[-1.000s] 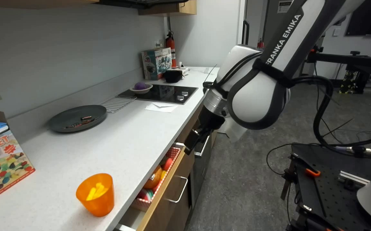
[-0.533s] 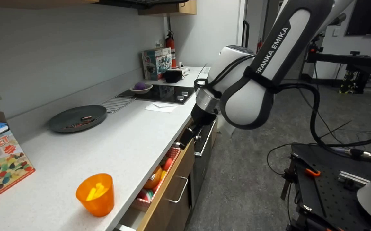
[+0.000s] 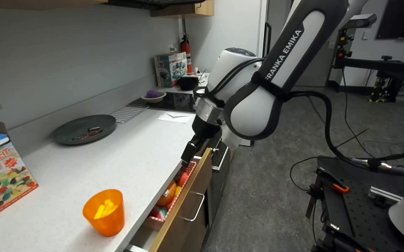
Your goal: Open the top draw of the kitchen unit
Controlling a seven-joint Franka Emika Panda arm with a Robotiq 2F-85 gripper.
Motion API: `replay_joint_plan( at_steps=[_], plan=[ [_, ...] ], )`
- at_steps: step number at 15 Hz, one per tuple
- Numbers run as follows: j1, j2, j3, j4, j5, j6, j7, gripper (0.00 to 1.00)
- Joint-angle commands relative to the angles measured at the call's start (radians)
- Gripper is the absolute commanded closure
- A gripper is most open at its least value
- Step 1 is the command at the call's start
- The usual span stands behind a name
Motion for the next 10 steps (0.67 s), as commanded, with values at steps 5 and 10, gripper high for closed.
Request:
replay_joint_plan(
  at_steps=[5,10],
  plan=[
    [-0.079,0.097,0.071,0.109,-0.083,-0.089,0.020,0.00],
    [-0.090,0.157,0.072,0.163,-0.091,-0.101,0.026,0.00]
  ],
)
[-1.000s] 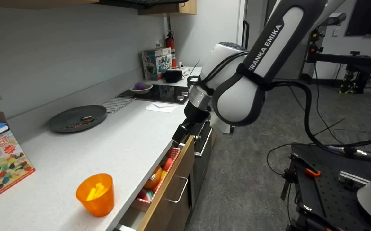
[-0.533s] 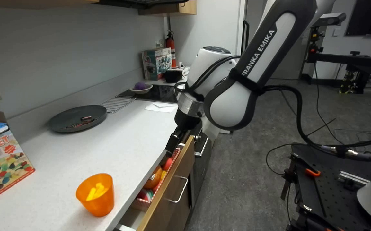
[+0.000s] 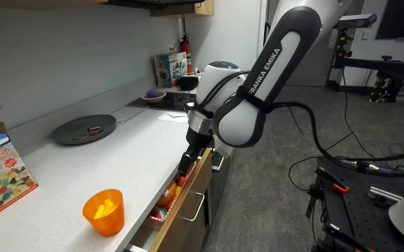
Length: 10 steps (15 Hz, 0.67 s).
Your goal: Open the top draw of the kitchen unit
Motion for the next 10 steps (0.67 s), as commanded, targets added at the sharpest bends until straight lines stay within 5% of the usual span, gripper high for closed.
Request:
replay_joint_plan(
  at_steps=[1,10],
  plan=[
    [-0.021,0.055,0.018,0.065,-0.033,-0.030,0.029,0.00],
    [-0.031,0.134,0.036,0.115,-0.026,-0.025,0.028,0.00]
  ],
)
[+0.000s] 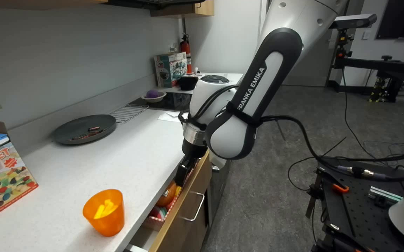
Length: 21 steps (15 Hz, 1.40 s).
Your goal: Open the top draw of the kitchen unit
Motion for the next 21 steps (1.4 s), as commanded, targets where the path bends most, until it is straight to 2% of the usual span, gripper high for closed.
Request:
replay_joint_plan(
  at_steps=[1,9,13,17,21],
  plan=[
    [-0.034,0.038,0.025,0.043,-0.024,-0.019,0.019,0.00],
    [-0.090,0.055,0.054,0.034,-0.017,-0.042,0.006,0.00],
    [-0.090,0.047,0.044,0.011,-0.019,-0.092,0.014,0.00],
    [-0.121,0.030,0.067,-0.031,-0.008,-0.131,-0.003,0.00],
    [-0.126,-0.010,0.076,-0.107,-0.004,-0.116,0.002,0.00]
  ],
)
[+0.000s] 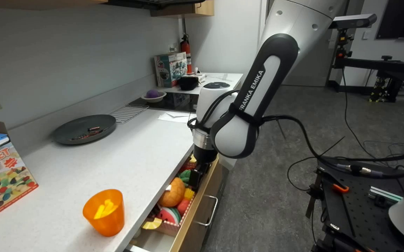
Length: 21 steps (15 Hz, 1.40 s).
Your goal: Open the top draw of the kitchen unit
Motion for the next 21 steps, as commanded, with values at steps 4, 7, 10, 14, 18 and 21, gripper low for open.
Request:
replay_joint_plan(
  at_steps=[4,7,10,14,18,21],
  plan=[
    [-0.023,-0.080,0.014,-0.175,0.001,-0.006,0.019,0.00],
    [-0.023,-0.132,0.011,-0.257,0.003,0.005,0.027,0.00],
    [-0.013,-0.182,-0.001,-0.335,-0.012,-0.005,0.027,0.00],
    [-0.018,-0.239,0.001,-0.435,-0.008,-0.009,0.027,0.00],
    [-0.024,-0.306,0.018,-0.550,0.013,0.002,0.028,0.00],
    [-0.038,-0.344,0.055,-0.634,0.063,0.011,0.023,0.00]
  ],
)
